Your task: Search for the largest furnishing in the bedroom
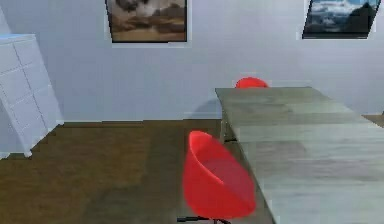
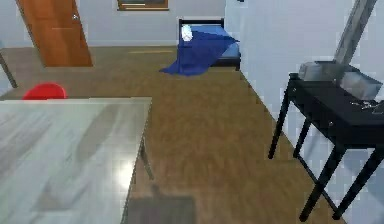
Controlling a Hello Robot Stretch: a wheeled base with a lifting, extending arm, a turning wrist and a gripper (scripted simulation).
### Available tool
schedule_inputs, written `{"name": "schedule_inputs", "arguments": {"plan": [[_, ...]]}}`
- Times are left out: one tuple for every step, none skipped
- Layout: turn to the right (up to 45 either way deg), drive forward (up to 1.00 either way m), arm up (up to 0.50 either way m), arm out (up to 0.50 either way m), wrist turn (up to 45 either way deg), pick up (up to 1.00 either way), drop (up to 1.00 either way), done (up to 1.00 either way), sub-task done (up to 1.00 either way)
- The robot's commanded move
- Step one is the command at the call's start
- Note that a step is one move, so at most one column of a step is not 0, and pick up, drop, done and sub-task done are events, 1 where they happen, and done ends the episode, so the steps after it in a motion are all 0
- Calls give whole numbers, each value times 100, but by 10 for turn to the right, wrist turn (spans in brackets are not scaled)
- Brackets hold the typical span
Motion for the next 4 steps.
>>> {"name": "schedule_inputs", "arguments": {"plan": [[450,0,0,0,0,0,0,0,0],[450,0,0,0,0,0,0,0,0],[420,0,0,0,0,0,0,0,0],[0,40,0,0,0,0,0,0,0]]}}
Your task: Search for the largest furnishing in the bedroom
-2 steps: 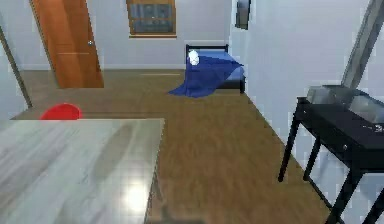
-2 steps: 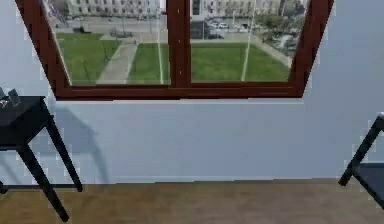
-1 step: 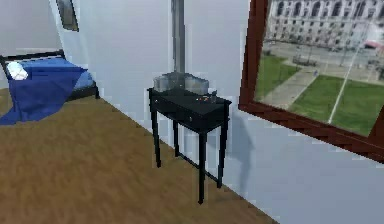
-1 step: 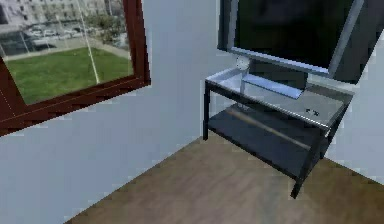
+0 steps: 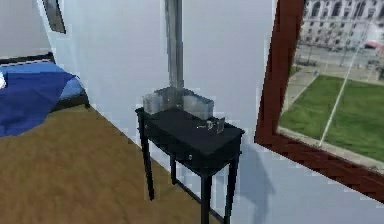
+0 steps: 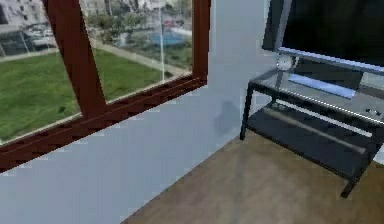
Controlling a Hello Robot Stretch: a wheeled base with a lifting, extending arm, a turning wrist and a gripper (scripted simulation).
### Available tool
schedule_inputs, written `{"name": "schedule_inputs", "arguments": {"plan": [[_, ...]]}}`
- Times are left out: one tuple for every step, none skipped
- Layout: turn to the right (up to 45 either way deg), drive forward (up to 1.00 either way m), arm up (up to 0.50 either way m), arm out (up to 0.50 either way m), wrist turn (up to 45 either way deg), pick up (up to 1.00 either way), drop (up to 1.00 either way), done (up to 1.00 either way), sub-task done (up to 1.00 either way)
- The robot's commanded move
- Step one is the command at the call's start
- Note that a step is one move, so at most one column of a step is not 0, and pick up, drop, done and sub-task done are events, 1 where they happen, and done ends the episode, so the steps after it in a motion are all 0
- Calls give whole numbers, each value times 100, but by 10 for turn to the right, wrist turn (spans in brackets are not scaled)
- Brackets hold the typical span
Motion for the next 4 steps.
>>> {"name": "schedule_inputs", "arguments": {"plan": [[-420,0,0,0,0,0,0,0,0],[0,100,0,0,0,0,0,0,0],[0,100,0,0,0,0,0,0,0],[-60,0,0,0,0,0,0,0,0]]}}
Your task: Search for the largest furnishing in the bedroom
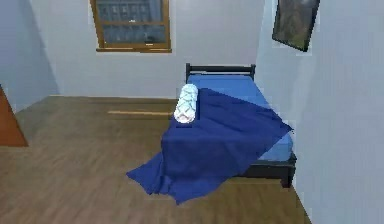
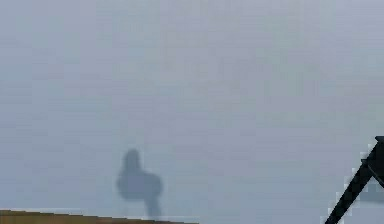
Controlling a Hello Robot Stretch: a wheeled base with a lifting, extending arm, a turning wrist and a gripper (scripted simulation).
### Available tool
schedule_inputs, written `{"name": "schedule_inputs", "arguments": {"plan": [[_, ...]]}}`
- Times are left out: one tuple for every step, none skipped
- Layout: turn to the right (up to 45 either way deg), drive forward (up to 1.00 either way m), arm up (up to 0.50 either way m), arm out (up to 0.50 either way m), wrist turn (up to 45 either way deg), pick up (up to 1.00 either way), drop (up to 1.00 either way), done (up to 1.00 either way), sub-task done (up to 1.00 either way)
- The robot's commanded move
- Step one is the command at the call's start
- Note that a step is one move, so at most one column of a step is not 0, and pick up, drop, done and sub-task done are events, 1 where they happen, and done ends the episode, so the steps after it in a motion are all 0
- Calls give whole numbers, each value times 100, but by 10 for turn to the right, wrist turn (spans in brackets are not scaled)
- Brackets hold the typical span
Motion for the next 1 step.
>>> {"name": "schedule_inputs", "arguments": {"plan": [[0,70,0,0,0,0,0,0,0]]}}
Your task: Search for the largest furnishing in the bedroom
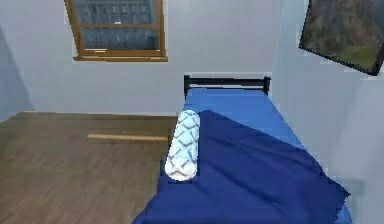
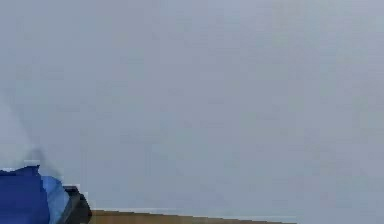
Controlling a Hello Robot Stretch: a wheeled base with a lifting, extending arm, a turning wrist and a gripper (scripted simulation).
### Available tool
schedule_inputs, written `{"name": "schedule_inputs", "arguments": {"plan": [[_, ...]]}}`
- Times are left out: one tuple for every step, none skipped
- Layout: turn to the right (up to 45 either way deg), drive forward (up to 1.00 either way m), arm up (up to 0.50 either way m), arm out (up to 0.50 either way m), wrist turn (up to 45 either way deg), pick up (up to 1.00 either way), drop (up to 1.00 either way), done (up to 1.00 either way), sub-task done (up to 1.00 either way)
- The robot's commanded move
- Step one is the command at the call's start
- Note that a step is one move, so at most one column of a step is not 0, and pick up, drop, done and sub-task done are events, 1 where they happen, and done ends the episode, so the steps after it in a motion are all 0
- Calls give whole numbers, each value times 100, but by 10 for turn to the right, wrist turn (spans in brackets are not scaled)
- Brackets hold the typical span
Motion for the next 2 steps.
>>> {"name": "schedule_inputs", "arguments": {"plan": [[120,0,0,0,0,0,0,0,0],[0,0,0,0,0,0,0,100,0]]}}
